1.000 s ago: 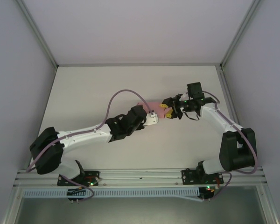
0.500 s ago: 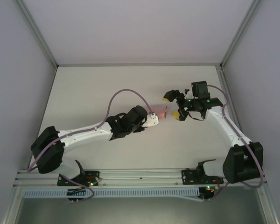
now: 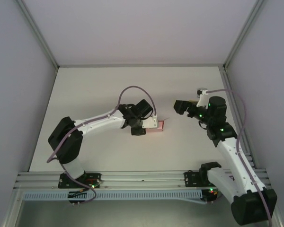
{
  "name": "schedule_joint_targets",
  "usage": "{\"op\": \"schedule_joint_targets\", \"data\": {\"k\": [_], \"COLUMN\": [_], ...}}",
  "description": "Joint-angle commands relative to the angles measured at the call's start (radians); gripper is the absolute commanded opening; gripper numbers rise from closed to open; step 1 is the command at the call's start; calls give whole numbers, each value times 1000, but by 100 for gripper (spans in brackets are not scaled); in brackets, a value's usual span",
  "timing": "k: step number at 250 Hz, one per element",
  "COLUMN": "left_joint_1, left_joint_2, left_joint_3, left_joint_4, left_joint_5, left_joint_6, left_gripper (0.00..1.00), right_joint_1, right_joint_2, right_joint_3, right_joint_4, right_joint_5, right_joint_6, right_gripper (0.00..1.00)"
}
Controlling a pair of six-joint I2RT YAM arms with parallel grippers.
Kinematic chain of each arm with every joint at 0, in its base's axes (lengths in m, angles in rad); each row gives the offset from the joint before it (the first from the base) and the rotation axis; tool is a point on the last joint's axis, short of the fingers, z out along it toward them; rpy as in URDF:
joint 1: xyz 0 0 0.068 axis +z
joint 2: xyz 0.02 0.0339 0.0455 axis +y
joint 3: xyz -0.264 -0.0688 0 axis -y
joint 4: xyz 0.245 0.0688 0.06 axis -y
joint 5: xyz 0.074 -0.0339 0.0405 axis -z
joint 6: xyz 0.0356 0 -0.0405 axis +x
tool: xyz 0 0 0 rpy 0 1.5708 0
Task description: Assemble paper box
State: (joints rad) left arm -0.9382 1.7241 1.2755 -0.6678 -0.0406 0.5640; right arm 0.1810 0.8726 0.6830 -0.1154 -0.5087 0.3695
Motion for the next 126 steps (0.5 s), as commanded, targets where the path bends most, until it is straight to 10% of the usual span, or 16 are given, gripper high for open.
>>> {"op": "schedule_joint_targets", "data": {"k": [1,126], "left_joint_1": [48,70], "left_joint_2": [31,80], "left_joint_3": [21,58], "left_joint_4": [-103,-88], "left_joint_5": [107,115], "left_joint_6": [28,56], "left_gripper": [45,59], "right_joint_1": [0,120], "right_joint_2": [48,227], "right_joint_3": [-8,93], "right_joint_4": [120,-211], "right_joint_5": [-295,-230], "right_joint_6": [-162,-576], "right_gripper": [100,71]}}
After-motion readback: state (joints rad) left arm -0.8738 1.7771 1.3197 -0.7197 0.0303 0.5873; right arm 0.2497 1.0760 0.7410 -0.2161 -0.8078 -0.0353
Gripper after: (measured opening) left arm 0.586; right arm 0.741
